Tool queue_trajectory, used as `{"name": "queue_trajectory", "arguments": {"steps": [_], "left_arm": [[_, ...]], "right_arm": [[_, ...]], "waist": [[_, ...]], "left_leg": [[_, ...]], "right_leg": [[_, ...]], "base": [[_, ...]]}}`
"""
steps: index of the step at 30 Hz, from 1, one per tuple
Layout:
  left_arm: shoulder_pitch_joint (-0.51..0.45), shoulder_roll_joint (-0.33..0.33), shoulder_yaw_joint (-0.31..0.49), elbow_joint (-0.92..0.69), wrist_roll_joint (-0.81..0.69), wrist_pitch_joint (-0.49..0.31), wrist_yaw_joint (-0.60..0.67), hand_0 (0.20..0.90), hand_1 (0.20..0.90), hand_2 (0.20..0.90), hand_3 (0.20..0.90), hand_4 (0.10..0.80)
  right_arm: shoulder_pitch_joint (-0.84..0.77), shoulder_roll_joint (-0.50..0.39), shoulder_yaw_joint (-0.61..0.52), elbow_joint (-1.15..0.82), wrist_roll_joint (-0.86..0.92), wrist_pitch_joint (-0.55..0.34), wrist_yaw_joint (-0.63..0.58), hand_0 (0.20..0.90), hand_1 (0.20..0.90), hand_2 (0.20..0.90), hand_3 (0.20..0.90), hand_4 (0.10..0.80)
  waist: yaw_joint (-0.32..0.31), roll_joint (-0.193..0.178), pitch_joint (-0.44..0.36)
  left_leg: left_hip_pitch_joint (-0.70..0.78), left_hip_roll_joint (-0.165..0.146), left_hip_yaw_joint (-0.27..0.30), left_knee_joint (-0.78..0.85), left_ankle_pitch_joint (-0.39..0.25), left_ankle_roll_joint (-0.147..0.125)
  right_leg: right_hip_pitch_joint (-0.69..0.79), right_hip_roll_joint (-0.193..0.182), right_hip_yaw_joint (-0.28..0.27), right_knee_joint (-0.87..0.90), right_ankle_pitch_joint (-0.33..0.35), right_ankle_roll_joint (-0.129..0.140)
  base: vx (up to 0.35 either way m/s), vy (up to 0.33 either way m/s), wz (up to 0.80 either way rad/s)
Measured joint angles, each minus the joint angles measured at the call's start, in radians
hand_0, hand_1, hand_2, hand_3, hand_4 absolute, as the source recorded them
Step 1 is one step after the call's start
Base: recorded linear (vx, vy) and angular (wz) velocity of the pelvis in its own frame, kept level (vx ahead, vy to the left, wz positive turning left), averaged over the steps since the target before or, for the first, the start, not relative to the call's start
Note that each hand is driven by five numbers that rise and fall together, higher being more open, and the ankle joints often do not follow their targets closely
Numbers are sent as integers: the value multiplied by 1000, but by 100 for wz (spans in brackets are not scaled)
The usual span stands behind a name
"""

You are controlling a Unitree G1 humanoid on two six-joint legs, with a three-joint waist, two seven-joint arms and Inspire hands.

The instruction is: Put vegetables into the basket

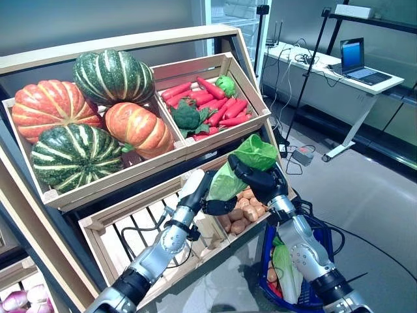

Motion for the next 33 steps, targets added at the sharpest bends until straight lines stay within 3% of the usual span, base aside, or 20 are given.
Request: {"name": "queue_trajectory", "arguments": {"steps": [18,33], "left_arm": [[13,-8,3,61,-21,12,-33,900,900,900,900,800],[132,-18,21,91,-16,4,-68,900,900,900,900,800]], "right_arm": [[8,-8,-9,1,-134,-10,-18,300,300,300,300,400],[163,-46,-188,51,-192,-14,-24,300,300,300,300,400]], "waist": [[-8,10,-5],[-30,17,-7]], "left_leg": [[1,0,7,0,0,0],[-13,3,36,-1,0,0]], "right_leg": [[-3,1,7,0,0,0],[-32,5,41,-3,11,-3]], "base": [[0,0,0],[11,-24,-5]]}}
